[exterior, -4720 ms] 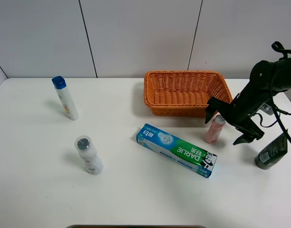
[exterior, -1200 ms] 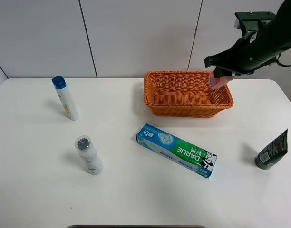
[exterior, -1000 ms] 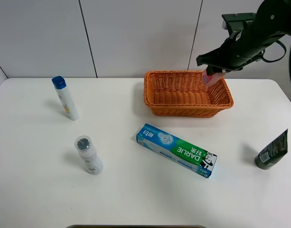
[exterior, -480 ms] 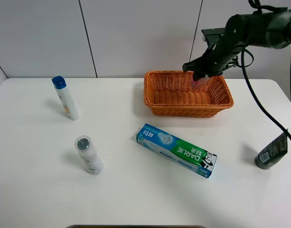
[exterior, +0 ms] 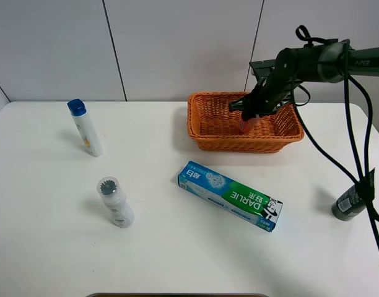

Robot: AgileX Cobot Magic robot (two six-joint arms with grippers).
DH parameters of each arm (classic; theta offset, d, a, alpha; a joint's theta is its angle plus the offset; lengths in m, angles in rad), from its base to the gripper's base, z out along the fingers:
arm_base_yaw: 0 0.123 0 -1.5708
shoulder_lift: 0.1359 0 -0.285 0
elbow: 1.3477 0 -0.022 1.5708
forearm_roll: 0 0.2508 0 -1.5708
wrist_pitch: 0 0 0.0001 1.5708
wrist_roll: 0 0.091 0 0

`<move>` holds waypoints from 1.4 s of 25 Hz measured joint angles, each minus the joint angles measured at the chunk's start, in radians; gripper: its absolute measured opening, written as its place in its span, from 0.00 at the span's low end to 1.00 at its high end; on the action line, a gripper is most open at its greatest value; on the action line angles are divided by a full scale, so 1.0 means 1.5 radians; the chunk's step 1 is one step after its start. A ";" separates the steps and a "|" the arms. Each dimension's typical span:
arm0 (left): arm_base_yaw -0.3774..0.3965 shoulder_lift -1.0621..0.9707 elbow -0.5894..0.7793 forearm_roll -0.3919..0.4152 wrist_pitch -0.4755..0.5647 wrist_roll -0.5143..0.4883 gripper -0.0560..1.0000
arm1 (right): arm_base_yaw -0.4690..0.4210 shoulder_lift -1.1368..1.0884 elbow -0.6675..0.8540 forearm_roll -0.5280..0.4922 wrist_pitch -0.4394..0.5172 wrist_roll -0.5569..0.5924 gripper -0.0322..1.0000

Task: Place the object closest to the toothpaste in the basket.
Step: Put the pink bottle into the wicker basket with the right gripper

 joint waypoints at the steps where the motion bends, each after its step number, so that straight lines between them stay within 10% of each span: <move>1: 0.000 0.000 0.000 0.000 0.000 0.000 0.94 | 0.001 0.004 0.000 0.001 -0.002 0.000 0.39; 22: 0.000 0.000 0.000 0.000 0.000 0.000 0.94 | 0.003 0.011 0.000 0.003 -0.007 0.000 0.40; 30: 0.000 0.000 0.000 0.000 0.000 0.000 0.94 | 0.003 0.009 -0.001 0.003 -0.019 0.000 0.90; 35: 0.000 0.000 0.000 0.000 0.000 0.000 0.94 | 0.003 0.009 -0.001 0.003 -0.021 0.000 0.99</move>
